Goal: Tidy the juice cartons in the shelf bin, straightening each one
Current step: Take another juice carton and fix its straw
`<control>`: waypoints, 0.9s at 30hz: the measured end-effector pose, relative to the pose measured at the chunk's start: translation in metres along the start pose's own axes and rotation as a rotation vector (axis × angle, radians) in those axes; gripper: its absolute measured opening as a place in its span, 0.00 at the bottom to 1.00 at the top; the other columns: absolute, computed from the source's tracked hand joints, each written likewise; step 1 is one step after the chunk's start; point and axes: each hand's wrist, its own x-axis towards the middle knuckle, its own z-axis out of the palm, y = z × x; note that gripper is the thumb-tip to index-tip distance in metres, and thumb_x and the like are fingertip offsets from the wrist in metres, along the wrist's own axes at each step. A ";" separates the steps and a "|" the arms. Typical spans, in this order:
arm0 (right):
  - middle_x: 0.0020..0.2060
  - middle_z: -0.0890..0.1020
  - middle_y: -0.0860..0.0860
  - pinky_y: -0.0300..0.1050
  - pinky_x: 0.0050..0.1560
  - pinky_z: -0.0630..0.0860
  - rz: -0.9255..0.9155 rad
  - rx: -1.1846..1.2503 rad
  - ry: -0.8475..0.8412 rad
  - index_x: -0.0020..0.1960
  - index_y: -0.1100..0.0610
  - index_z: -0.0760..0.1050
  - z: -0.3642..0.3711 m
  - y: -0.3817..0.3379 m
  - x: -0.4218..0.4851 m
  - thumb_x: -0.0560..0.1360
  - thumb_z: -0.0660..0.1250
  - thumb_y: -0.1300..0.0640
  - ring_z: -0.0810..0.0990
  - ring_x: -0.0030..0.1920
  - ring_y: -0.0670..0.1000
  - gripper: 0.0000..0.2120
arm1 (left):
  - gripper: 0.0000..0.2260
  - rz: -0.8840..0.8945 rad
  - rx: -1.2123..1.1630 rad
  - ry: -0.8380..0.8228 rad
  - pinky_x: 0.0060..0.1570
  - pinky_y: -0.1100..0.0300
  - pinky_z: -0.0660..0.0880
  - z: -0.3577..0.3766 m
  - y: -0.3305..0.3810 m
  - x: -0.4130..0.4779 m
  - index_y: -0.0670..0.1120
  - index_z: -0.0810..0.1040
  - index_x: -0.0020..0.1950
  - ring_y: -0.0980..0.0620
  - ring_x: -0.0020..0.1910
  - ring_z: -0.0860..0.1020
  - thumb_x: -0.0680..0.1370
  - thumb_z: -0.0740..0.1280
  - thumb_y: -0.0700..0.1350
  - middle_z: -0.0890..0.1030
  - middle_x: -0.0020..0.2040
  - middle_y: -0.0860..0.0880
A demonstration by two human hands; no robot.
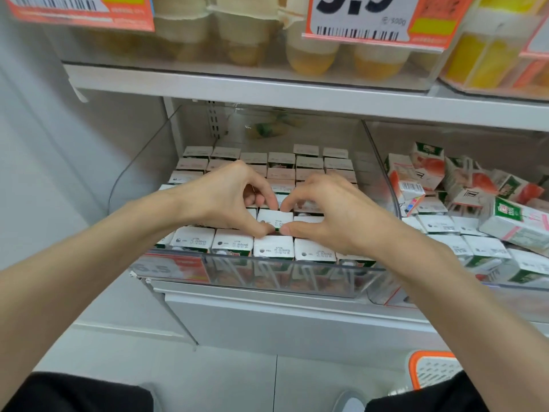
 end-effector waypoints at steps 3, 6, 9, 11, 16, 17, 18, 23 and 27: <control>0.58 0.77 0.50 0.50 0.65 0.70 -0.019 -0.045 -0.036 0.62 0.46 0.81 -0.005 -0.003 0.008 0.76 0.75 0.39 0.71 0.64 0.53 0.18 | 0.11 0.005 -0.024 0.011 0.37 0.52 0.72 0.002 -0.001 0.000 0.54 0.86 0.46 0.56 0.34 0.70 0.67 0.82 0.47 0.75 0.36 0.52; 0.59 0.74 0.49 0.48 0.68 0.65 -0.058 -0.053 -0.061 0.61 0.46 0.79 -0.007 0.000 0.006 0.78 0.71 0.40 0.70 0.65 0.53 0.15 | 0.10 0.032 -0.068 0.020 0.42 0.49 0.75 0.002 -0.004 -0.003 0.55 0.86 0.49 0.56 0.36 0.72 0.70 0.82 0.49 0.76 0.37 0.56; 0.59 0.76 0.45 0.48 0.69 0.68 -0.088 0.050 -0.014 0.60 0.45 0.78 -0.011 0.008 -0.001 0.79 0.70 0.40 0.73 0.64 0.47 0.14 | 0.17 0.067 -0.099 0.058 0.41 0.68 0.71 -0.001 -0.002 -0.013 0.55 0.84 0.59 0.59 0.41 0.75 0.73 0.81 0.53 0.79 0.42 0.58; 0.55 0.81 0.40 0.38 0.61 0.72 -0.095 0.201 0.049 0.59 0.46 0.78 -0.016 0.010 -0.006 0.79 0.70 0.42 0.78 0.59 0.40 0.13 | 0.21 0.071 -0.121 0.063 0.44 0.73 0.71 -0.001 0.000 -0.022 0.53 0.83 0.63 0.60 0.48 0.79 0.72 0.81 0.53 0.83 0.49 0.58; 0.51 0.85 0.42 0.36 0.53 0.74 -0.185 0.417 0.320 0.65 0.49 0.80 -0.012 0.002 -0.017 0.79 0.73 0.48 0.82 0.53 0.43 0.15 | 0.18 0.065 -0.297 0.190 0.55 0.53 0.80 0.001 0.007 -0.044 0.51 0.84 0.62 0.59 0.57 0.83 0.73 0.79 0.50 0.87 0.56 0.59; 0.55 0.85 0.43 0.40 0.54 0.77 -0.188 0.477 0.351 0.67 0.50 0.80 -0.010 -0.001 -0.021 0.79 0.73 0.50 0.83 0.54 0.45 0.17 | 0.19 0.066 -0.338 0.225 0.61 0.51 0.80 0.000 0.009 -0.048 0.51 0.84 0.63 0.58 0.59 0.84 0.73 0.78 0.49 0.87 0.57 0.58; 0.57 0.84 0.43 0.42 0.55 0.79 -0.186 0.544 0.365 0.69 0.51 0.78 -0.008 -0.003 -0.025 0.79 0.74 0.51 0.84 0.55 0.46 0.20 | 0.19 0.065 -0.389 0.261 0.64 0.51 0.80 -0.001 0.011 -0.052 0.50 0.84 0.64 0.56 0.59 0.85 0.73 0.78 0.48 0.87 0.58 0.57; 0.51 0.87 0.50 0.43 0.55 0.83 -0.015 0.902 0.340 0.63 0.54 0.80 0.003 -0.017 -0.036 0.75 0.79 0.56 0.87 0.51 0.47 0.18 | 0.13 0.003 -0.644 0.342 0.62 0.61 0.80 -0.001 0.029 -0.076 0.49 0.86 0.63 0.55 0.59 0.86 0.79 0.73 0.45 0.88 0.58 0.54; 0.49 0.89 0.50 0.44 0.56 0.84 0.130 1.024 0.293 0.58 0.53 0.83 0.009 -0.027 -0.042 0.74 0.79 0.53 0.88 0.49 0.49 0.14 | 0.14 -0.093 -0.757 0.354 0.63 0.59 0.80 0.009 0.034 -0.084 0.50 0.85 0.66 0.52 0.58 0.86 0.81 0.69 0.48 0.88 0.58 0.53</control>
